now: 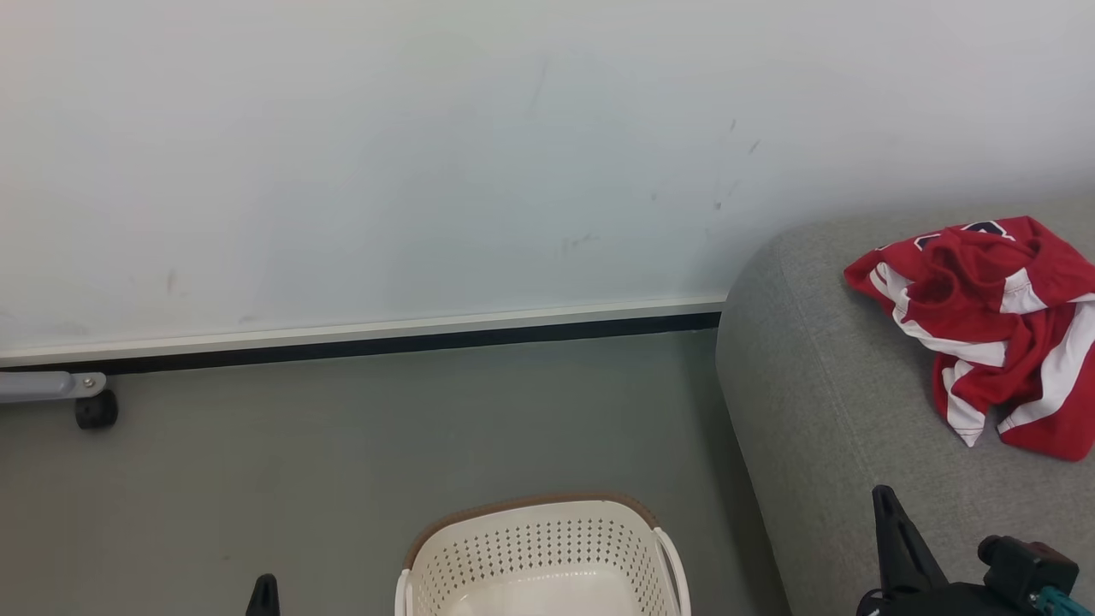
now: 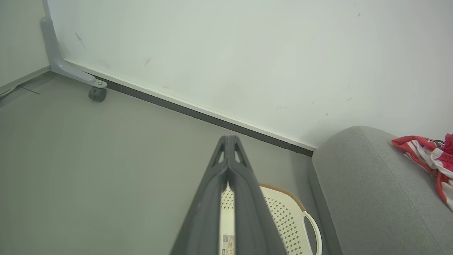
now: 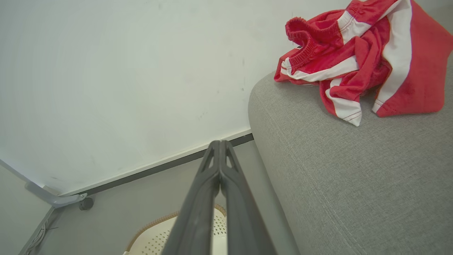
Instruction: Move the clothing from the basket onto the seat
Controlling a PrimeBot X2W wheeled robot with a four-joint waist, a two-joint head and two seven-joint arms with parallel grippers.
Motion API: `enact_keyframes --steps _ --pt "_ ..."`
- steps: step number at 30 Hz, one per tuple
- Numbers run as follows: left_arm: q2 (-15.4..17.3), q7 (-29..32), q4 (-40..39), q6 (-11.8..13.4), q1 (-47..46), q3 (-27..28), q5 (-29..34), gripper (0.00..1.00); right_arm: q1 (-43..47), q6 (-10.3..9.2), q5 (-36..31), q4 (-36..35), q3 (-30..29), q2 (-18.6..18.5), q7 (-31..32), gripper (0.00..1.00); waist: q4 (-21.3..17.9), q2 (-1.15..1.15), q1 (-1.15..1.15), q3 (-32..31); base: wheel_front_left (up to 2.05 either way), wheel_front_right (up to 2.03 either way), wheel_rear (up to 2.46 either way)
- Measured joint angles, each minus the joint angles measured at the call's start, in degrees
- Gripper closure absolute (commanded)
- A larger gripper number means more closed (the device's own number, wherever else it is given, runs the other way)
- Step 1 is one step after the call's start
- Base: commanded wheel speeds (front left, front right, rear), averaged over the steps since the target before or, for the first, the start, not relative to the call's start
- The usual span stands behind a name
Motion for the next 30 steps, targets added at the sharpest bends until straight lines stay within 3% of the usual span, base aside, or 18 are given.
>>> enact_keyframes --steps 30 --pt "-1.7 6.6 3.1 -4.3 -5.5 4.5 -21.7 1.00 -1.6 4.36 21.4 1.9 -8.7 3.6 6.6 1.00 0.5 0.00 0.00 1.0 0.00 0.00 0.00"
